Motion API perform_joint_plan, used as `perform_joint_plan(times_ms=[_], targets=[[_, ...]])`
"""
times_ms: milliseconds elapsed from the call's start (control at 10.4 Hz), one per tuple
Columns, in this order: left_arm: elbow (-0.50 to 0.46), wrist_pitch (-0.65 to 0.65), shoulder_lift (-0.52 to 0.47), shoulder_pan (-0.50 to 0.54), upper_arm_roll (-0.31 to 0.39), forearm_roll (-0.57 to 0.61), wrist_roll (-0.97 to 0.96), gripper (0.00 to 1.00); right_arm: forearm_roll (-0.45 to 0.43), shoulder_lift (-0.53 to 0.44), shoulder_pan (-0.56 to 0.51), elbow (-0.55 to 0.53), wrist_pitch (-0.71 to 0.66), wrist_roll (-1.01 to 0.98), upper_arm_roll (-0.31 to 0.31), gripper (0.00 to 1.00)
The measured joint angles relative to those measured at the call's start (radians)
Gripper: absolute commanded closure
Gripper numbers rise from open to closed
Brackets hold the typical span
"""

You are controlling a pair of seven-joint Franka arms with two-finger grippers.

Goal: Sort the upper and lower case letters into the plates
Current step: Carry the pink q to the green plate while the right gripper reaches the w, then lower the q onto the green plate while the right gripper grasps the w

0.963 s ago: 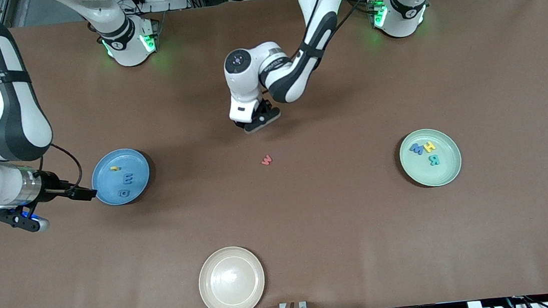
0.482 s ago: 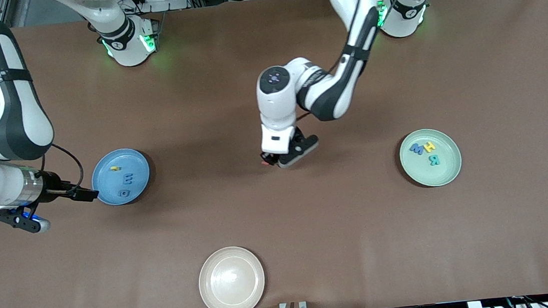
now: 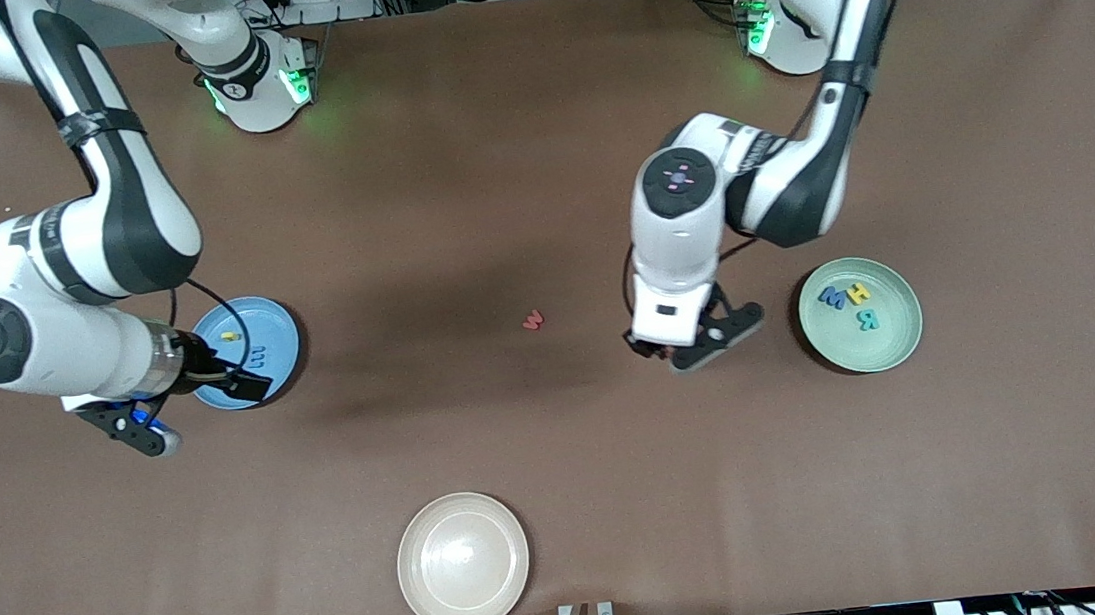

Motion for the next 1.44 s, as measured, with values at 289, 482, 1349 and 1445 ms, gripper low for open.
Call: perform_joint_plan(times_ms=[289, 482, 1349, 1445], targets=[[0.001, -0.062, -0.055, 0.162, -0.003, -0.029, 0.213, 1.0, 0.021, 0.041, 0.026, 0.032, 0.021, 0.068, 0.0, 0.0], [0.001, -0.129, -0.104, 0.25, -0.004, -0.056, 0.367, 1.0, 0.026, 0.062, 0.056, 0.034, 0.061, 0.13, 0.001, 0.0], [-0.006, -0.274, -0.17, 0.495, -0.004, -0.067, 0.794, 1.0, 0.029, 0.223, 0.293, 0.036, 0.34, 0.491, 0.004, 0.0], [-0.007, -0.282, -0.175, 0.506, -0.004, -0.067, 0.807, 1.0, 0.028, 0.234, 0.335, 0.036, 0.362, 0.506, 0.004, 0.0]])
